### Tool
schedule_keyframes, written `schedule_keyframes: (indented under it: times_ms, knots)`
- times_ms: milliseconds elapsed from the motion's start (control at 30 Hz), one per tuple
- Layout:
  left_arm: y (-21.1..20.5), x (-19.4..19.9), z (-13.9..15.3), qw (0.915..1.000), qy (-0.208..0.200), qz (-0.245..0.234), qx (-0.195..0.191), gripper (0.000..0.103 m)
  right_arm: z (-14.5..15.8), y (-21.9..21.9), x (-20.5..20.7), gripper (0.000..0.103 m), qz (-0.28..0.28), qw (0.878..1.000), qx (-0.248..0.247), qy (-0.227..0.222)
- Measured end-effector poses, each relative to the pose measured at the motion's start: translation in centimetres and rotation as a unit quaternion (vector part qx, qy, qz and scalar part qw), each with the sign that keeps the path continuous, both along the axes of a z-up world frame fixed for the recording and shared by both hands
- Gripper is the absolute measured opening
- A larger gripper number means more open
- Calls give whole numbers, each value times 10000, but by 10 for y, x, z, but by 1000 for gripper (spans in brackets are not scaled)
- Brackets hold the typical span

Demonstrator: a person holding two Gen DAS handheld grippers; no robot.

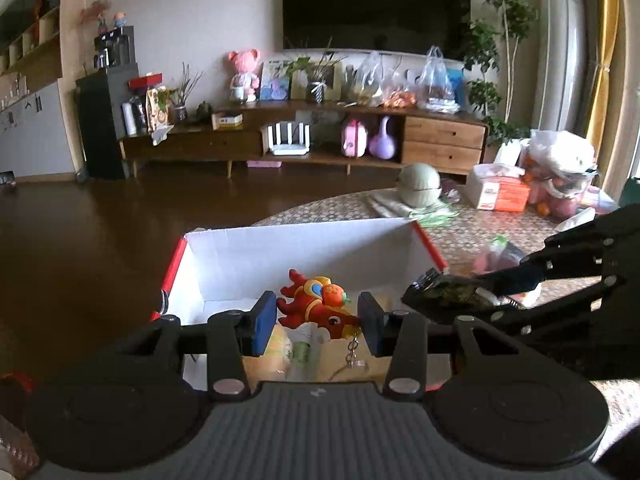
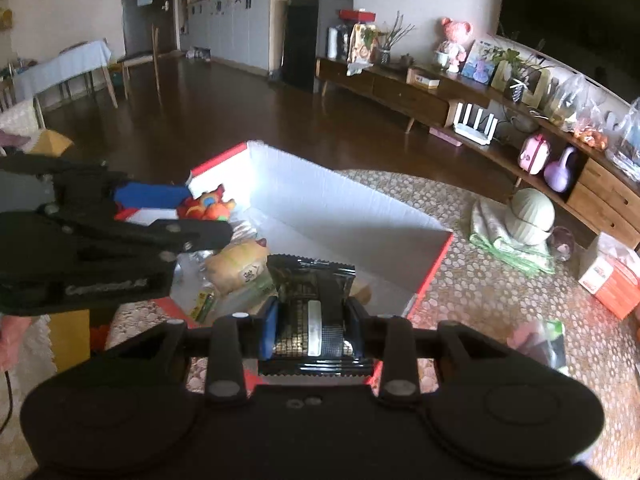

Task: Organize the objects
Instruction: 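Lift and carry the toy and black packet over the red box with both tools, then lower into the box and open both tools to release toy and packet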

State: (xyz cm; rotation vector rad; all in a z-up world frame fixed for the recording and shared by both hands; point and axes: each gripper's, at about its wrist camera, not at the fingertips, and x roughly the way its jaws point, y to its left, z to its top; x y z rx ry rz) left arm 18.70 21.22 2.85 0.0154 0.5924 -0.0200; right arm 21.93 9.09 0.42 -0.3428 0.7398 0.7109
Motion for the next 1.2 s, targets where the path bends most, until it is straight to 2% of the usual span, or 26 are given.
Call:
schedule_keyframes:
  times_ms: [233, 467, 733, 1000, 1067, 1133, 1200]
  knots:
    - [10, 43, -23, 9992, 302, 56, 259, 44, -24, 18, 21, 34, 58, 9997, -183, 175]
    - [22, 77, -45, 9974, 693, 162, 67, 44, -42, 32, 29, 34, 70, 9987, -472, 170]
    - [14, 98, -68, 9925, 1212, 103, 133, 44, -50, 32, 34, 36, 83, 9985, -437, 329]
    - [12, 100, -80, 9895, 1437, 115, 93, 44, -49, 27, 32, 45, 119, 9985, -323, 417]
    - [13, 99, -80, 9896, 1433, 119, 55, 48, -48, 25, 32, 47, 84, 9986, -296, 428]
    - [14, 96, -79, 9902, 1391, 156, 35, 63, -46, 23, 32, 48, 59, 9987, -267, 437]
    - [14, 96, -76, 9907, 1353, 174, 11, 66, -44, 20, 31, 49, 47, 9988, -223, 432]
